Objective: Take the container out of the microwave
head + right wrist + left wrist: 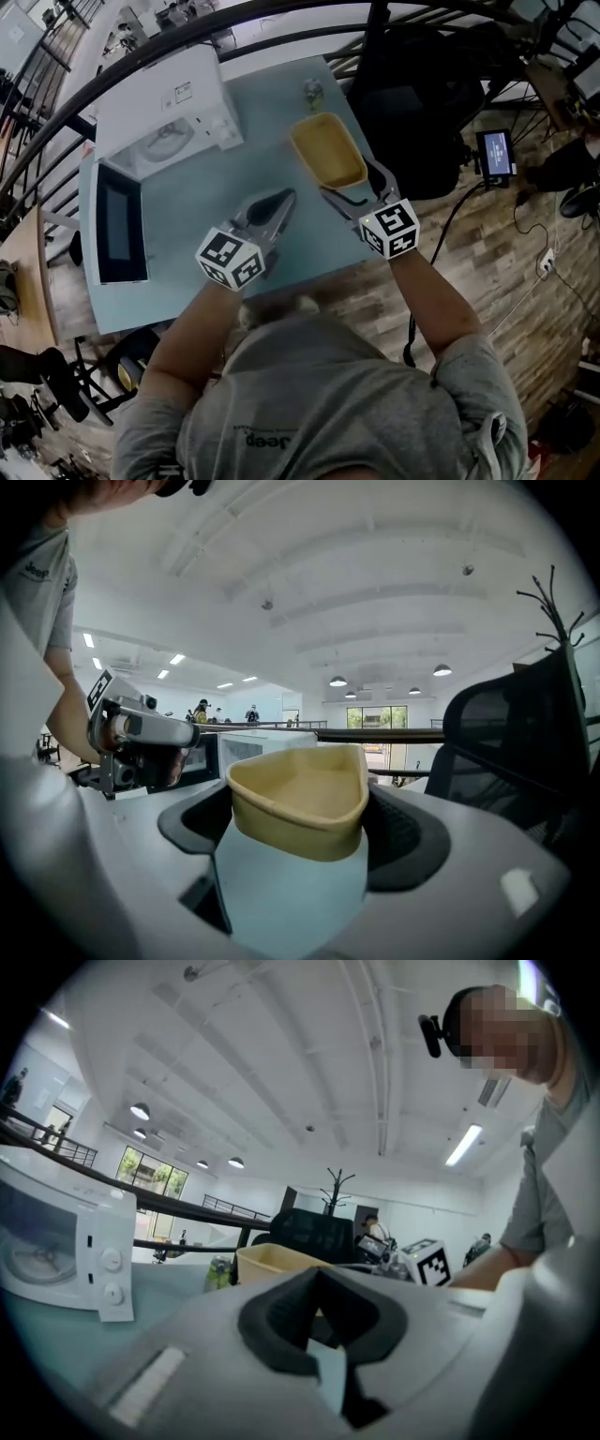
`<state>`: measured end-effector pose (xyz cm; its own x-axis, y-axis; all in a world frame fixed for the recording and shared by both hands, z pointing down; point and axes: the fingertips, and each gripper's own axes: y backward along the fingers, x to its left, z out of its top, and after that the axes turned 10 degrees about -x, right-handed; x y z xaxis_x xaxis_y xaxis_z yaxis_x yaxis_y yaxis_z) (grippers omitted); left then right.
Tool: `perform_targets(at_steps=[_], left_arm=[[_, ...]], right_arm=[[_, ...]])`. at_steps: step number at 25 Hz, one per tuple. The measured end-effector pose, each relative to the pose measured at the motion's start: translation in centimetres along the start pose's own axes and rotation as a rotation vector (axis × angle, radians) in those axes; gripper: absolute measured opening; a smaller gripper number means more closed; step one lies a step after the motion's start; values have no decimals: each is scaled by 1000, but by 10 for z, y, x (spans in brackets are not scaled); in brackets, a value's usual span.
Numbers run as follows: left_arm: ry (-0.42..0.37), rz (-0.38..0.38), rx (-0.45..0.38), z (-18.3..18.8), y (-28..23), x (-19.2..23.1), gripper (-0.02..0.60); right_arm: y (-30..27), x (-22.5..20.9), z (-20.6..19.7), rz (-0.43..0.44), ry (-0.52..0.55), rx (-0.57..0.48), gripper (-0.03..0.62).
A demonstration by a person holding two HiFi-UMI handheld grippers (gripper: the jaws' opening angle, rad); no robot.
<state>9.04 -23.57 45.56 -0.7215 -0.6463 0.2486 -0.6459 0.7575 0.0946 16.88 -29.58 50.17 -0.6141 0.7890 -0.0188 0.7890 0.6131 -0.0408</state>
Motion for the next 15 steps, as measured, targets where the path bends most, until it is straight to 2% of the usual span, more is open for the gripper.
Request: perform_targets(at_steps=[9, 15], left_arm=[[66, -17, 84, -72, -22, -8, 29], [80, -41, 142, -111, -34, -18, 29]], right_arm=[[25, -15, -74, -61, -54, 77, 437], [40, -26, -114, -92, -77, 124, 439]])
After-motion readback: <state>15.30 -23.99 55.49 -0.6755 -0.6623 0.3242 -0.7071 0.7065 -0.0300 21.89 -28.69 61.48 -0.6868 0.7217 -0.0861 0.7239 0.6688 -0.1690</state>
